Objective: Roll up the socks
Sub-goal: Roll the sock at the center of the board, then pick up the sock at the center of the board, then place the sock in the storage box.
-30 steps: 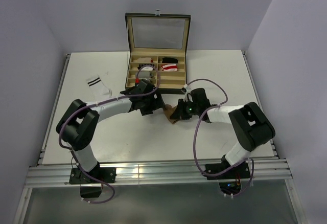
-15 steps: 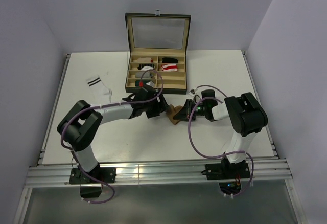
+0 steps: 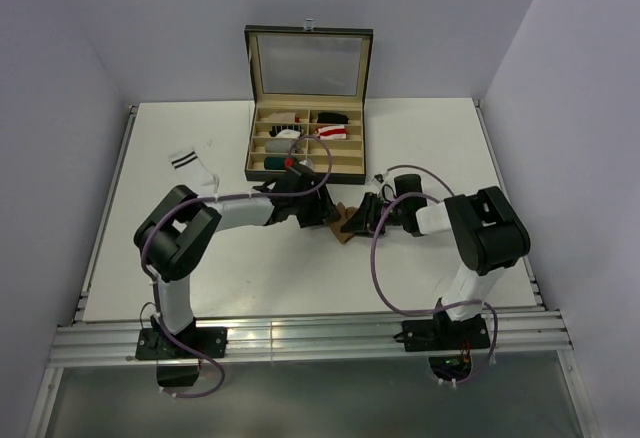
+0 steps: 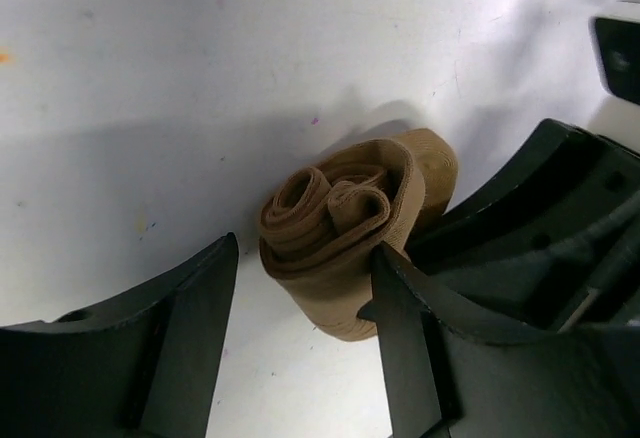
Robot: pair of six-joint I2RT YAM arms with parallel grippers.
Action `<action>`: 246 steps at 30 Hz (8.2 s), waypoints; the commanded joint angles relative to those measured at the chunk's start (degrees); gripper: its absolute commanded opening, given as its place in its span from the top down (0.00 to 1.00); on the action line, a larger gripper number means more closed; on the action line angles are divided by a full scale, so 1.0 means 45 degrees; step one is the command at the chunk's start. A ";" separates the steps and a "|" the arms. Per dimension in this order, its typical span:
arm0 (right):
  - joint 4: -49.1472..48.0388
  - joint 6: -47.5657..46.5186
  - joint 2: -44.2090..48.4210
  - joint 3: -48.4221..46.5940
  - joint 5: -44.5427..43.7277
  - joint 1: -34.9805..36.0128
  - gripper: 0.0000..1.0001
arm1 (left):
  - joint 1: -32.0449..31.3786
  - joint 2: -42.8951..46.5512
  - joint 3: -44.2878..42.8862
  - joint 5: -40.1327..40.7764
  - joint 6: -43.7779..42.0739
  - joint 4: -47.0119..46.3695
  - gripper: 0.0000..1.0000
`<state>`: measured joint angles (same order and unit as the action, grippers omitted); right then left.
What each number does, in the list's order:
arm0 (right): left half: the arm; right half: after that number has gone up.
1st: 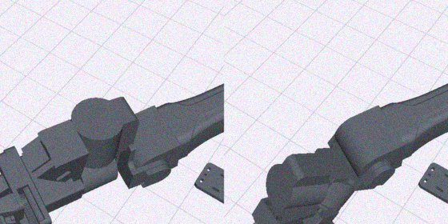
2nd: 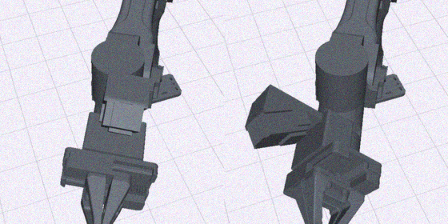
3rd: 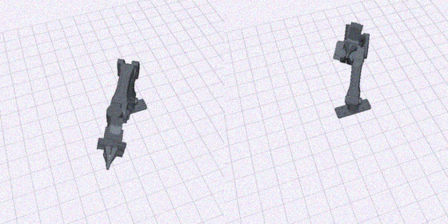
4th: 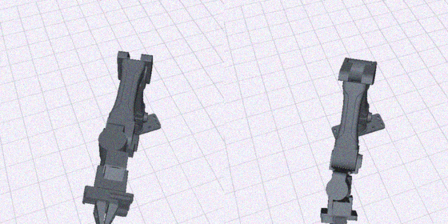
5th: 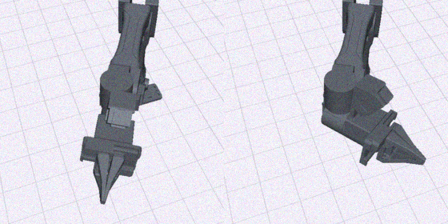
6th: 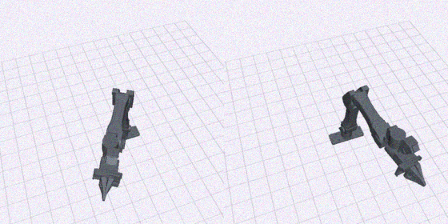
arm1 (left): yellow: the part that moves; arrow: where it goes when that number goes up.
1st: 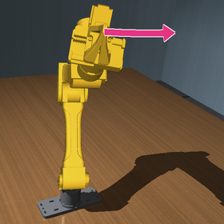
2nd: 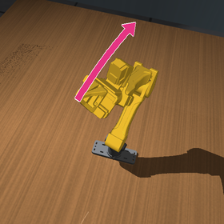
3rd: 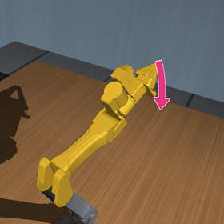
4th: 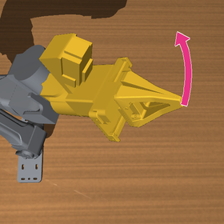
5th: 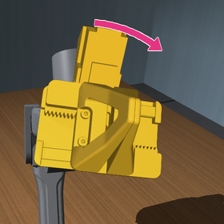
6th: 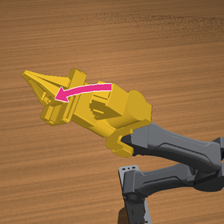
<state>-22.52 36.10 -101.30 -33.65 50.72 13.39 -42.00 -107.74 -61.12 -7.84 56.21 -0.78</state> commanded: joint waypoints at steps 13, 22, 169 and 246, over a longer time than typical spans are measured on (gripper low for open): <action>0.6490 -0.3195 0.6472 -0.0745 -1.1693 0.3956 0.45 | -0.0687 -0.1584 -0.1827 0.1175 -0.2099 0.3415 0.39; 0.5611 -0.4543 0.5892 -0.1018 -1.3515 0.6221 0.44 | -0.0687 -0.1740 -0.2022 0.0882 -0.2158 0.3512 0.39; 0.7895 -0.8291 0.2763 -0.5156 -1.1506 0.7829 1.00 | 0.5913 0.7005 0.0457 0.1546 -0.2449 0.3592 0.06; 1.3969 -2.1145 -0.7608 -1.8225 -0.5668 0.1303 0.55 | 0.7263 1.3806 0.4462 0.7776 -0.6650 0.1325 0.02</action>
<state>36.58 -57.04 -135.00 -114.76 23.57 19.75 -9.10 -46.59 -41.36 28.01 27.03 7.55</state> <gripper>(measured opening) 0.436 0.986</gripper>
